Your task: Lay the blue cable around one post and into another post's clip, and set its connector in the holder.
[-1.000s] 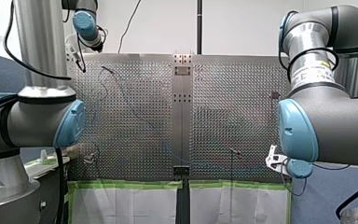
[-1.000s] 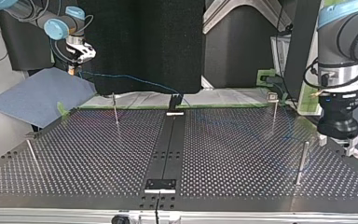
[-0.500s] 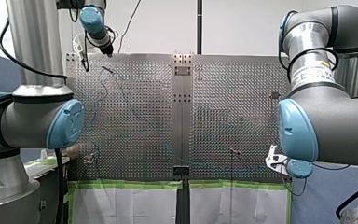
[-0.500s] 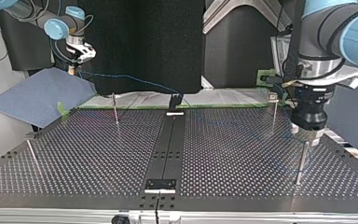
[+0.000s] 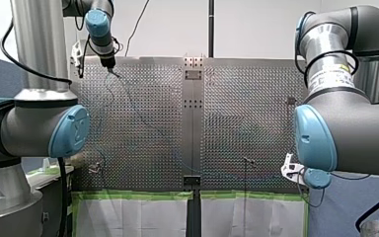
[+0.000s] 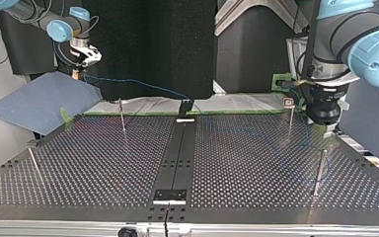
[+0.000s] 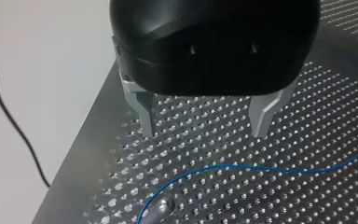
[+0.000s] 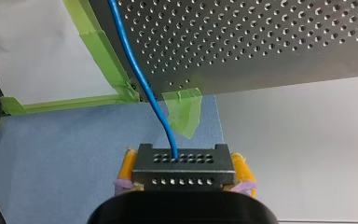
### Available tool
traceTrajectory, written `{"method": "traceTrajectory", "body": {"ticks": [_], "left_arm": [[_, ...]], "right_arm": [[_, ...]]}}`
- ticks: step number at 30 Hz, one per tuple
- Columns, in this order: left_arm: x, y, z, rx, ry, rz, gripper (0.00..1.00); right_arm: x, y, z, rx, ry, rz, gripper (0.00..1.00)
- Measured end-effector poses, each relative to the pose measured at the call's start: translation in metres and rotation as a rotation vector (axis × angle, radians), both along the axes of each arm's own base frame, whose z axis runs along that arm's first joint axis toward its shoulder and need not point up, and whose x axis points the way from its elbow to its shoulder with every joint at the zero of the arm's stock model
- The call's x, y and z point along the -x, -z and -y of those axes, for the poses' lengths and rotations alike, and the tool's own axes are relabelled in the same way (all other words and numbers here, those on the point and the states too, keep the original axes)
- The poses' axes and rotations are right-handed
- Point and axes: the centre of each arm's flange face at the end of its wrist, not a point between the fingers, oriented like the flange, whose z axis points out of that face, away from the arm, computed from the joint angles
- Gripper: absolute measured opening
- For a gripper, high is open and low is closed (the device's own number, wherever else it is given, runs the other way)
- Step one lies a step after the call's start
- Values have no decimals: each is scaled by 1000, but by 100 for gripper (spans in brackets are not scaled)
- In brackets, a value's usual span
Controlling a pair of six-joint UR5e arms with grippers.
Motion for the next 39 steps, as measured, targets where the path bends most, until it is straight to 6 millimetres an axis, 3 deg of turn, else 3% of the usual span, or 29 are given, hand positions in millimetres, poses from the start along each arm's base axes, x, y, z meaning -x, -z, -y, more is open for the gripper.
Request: {"method": "traceTrajectory", "body": {"ticks": [14, 39], "left_arm": [[13, 3, 8, 17, 76, -111, 100], [34, -1, -10, -43, -114, -170, 100]], "right_arm": [[0, 0, 0, 0, 0, 0, 0], [-1, 0, -1, -5, -4, -3, 0]]}}
